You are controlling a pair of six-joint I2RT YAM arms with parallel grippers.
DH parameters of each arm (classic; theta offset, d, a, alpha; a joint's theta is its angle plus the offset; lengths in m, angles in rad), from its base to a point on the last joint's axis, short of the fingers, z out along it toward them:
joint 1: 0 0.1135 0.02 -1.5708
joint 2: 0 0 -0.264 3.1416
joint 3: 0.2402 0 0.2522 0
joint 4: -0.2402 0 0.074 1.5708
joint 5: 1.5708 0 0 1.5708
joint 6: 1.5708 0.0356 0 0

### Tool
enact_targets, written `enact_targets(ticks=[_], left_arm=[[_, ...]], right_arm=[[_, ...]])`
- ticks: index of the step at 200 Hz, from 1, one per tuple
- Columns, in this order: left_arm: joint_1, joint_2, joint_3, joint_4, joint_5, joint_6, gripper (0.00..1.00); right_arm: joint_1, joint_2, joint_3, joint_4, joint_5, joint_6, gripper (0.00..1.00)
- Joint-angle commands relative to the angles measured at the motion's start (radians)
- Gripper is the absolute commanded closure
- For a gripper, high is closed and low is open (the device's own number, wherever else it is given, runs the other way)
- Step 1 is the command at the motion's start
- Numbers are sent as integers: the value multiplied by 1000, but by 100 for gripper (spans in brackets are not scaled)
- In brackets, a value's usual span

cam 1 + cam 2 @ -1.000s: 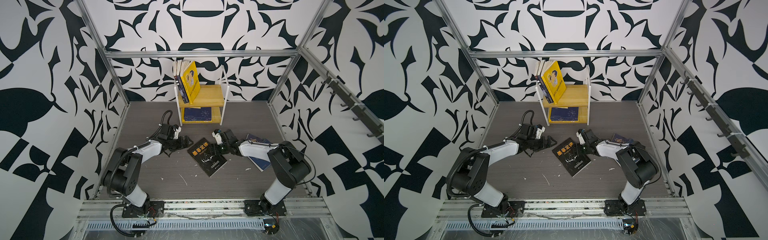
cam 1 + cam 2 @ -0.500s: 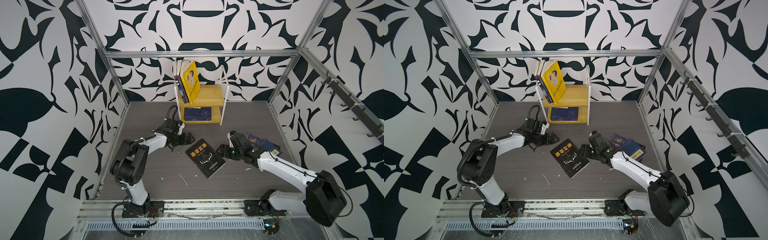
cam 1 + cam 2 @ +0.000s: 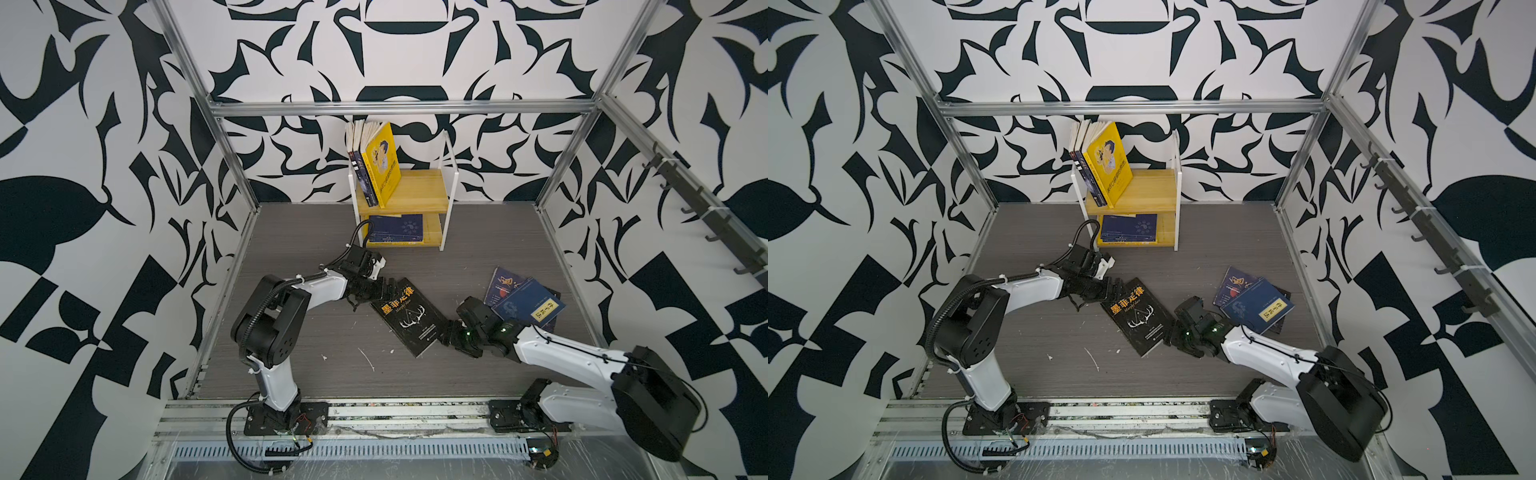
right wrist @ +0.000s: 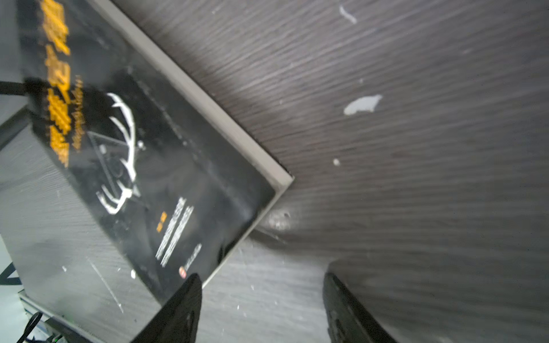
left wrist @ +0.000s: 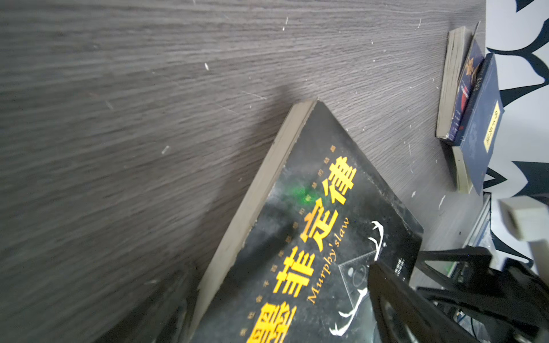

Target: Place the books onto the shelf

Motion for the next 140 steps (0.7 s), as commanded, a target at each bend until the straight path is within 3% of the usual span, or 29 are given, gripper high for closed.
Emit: enact_targets(ticks=[1,26,92,140], left_arm=[[1,38,-27,-35,17,-15,9],[-4,25,-34,-55,45,-37,13],[-4,-75,-106,-70,87,-92,26],[9,-134,-110,-65,113,-91,37]], right_arm=[[4,74,32,112,7,28,33],[-8,146,90,144,49,-15,37],[-103,348,273,163,-8,-140,42],[-108,464,353,150,-22,-179,43]])
